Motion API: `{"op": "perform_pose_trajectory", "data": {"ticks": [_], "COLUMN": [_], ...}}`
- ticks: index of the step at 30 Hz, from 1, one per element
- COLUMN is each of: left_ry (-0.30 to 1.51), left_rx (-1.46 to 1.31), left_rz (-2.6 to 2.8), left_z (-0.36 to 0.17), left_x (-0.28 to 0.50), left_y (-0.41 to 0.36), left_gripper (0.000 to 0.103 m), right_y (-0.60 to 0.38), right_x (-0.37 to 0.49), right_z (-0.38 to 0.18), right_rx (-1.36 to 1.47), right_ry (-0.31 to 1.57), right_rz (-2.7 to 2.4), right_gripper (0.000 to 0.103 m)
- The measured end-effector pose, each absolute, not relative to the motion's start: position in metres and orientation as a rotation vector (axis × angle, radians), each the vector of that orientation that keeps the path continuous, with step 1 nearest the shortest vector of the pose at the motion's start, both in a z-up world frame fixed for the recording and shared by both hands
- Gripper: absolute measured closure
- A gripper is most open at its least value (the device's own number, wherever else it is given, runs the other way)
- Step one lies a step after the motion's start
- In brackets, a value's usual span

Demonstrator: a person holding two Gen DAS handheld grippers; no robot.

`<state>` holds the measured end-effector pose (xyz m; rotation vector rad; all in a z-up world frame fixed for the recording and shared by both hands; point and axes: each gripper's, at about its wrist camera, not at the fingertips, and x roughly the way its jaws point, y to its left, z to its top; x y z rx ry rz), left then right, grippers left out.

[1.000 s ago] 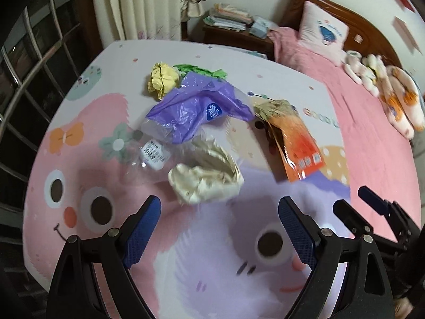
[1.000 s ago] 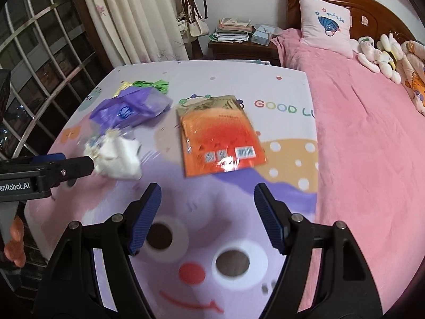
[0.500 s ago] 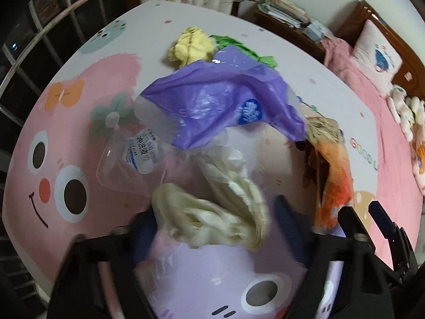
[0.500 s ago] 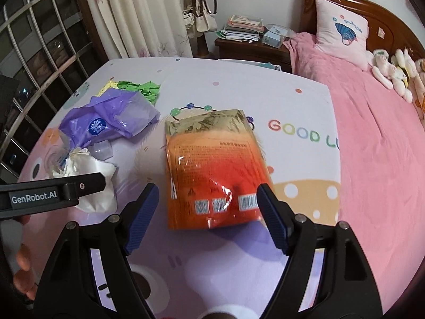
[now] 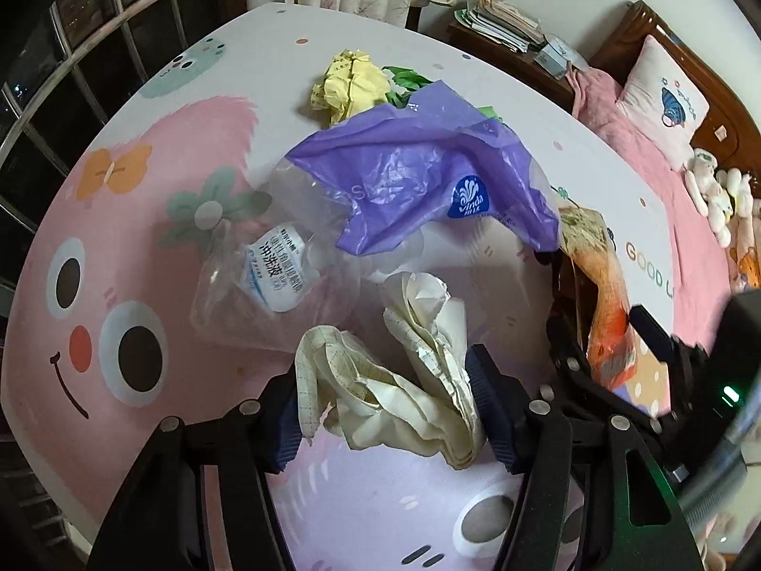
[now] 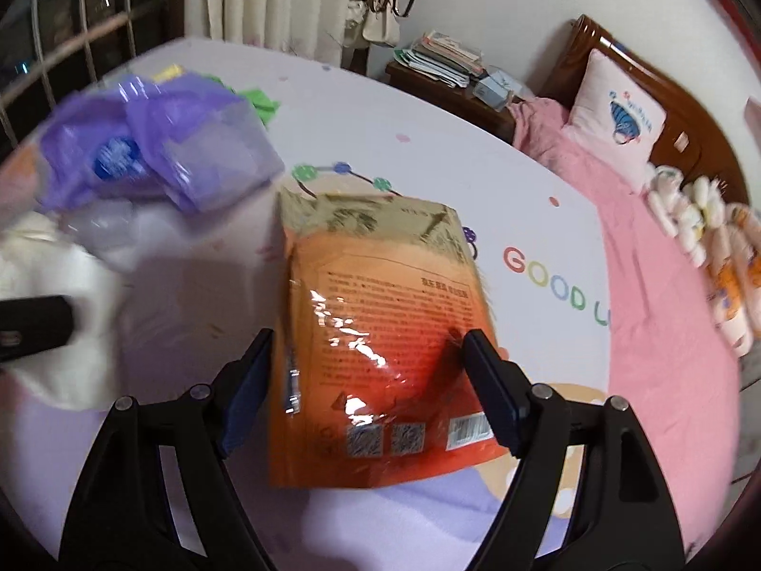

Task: Collect trash
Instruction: 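Grasp the crumpled cream tissue with the left tool while the right tool grasps the orange packet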

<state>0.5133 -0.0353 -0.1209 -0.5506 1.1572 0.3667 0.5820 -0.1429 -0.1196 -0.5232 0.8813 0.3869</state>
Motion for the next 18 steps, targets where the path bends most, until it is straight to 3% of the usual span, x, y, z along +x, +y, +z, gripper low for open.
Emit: {"op": "perform_pose_trajectory", "data": {"ticks": [5, 7, 8, 9, 12, 18], "left_ry": [1.157, 1.150, 1.145, 1.142, 1.120, 1.085], "left_rx": [-0.543, -0.536, -0.532, -0.528, -0.502, -0.472], "left_rz": [0.335, 0.320, 0.311, 0.305, 0.277, 0.232], "left_z": [-0.117, -0.113, -0.110, -0.108, -0.098, -0.076], "left_x": [0.503, 0.499, 0.498, 0.497, 0.489, 0.464], "left_y": [-0.035, -0.034, -0.035, -0.035, -0.036, -0.032], "left_gripper": [0.040, 0.040, 0.040, 0.040, 0.040, 0.041], "right_y": [-0.139, -0.143, -0.144, -0.145, -0.151, -0.179], "right_x": [0.591, 0.596, 0.599, 0.601, 0.607, 0.591], "right_z": [-0.122, -0.122, -0.122, -0.121, -0.118, -0.091], "right_rx": [-0.521, -0.492, -0.477, -0.464, -0.405, -0.250], "right_ry": [0.878, 0.901, 0.915, 0.929, 0.977, 1.000], "right_rz": [0.362, 0.359, 0.357, 0.361, 0.376, 0.409], "right_gripper": [0.029, 0.041, 0.050, 0.069, 0.091, 0.097]}}
